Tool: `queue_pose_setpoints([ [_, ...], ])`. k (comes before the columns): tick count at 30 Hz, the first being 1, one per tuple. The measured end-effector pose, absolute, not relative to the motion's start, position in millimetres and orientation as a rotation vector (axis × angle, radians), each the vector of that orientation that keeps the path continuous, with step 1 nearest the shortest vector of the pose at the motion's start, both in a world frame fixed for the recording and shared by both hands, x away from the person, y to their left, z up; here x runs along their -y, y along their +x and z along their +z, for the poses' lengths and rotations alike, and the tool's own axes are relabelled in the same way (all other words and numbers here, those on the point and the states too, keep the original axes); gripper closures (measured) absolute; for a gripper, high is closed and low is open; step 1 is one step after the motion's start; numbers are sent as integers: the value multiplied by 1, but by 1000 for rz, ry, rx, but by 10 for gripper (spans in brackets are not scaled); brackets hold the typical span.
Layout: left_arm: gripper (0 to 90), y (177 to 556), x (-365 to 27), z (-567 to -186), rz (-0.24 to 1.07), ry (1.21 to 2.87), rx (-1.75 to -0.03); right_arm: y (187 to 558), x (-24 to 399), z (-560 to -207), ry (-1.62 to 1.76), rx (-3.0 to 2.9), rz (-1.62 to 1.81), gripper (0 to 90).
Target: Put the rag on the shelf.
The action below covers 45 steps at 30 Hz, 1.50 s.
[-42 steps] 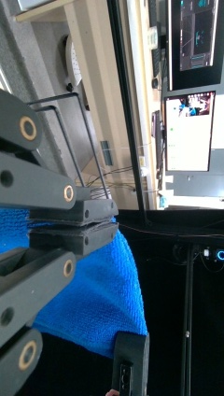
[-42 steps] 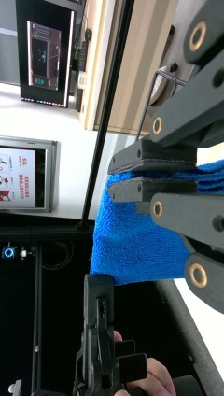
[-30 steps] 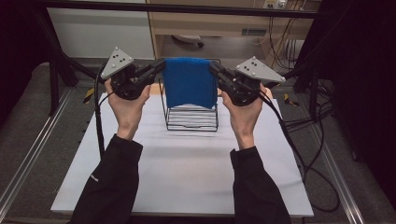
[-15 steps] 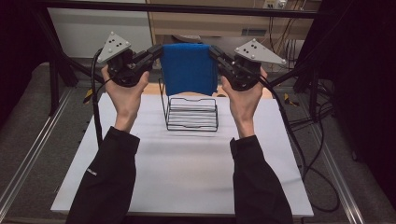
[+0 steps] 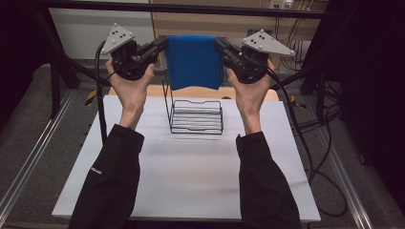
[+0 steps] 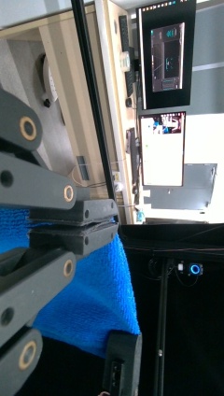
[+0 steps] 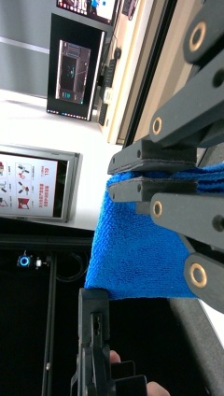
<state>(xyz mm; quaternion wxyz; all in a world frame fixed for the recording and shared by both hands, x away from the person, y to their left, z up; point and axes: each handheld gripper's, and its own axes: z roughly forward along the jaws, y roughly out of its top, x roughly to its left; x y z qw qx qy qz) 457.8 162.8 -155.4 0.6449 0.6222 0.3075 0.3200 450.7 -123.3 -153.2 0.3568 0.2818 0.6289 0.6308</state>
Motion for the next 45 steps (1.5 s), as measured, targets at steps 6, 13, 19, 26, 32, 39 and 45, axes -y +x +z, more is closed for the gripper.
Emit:
queue_pose_setpoints([
  [6,875,461,-161,-148,746,1399,-709,455,122,-148,726,-1607,1640,860],
  [13,876,469,-160,-143,748,1387,-713,465,122,-142,730,-1597,1635,860],
  [19,876,480,-156,-145,757,1388,-720,478,121,-144,744,-1604,1607,860],
  [26,876,497,-154,-154,763,1395,-751,489,117,-150,753,-1619,1572,860],
  [32,875,510,-156,-163,760,1415,-765,497,116,-156,780,-1636,1563,860],
  [39,875,514,-155,-177,763,1460,-765,504,117,-168,805,-1672,1529,859],
  [45,875,513,-157,-191,744,1486,-756,502,119,-182,813,-1695,1523,860],
])
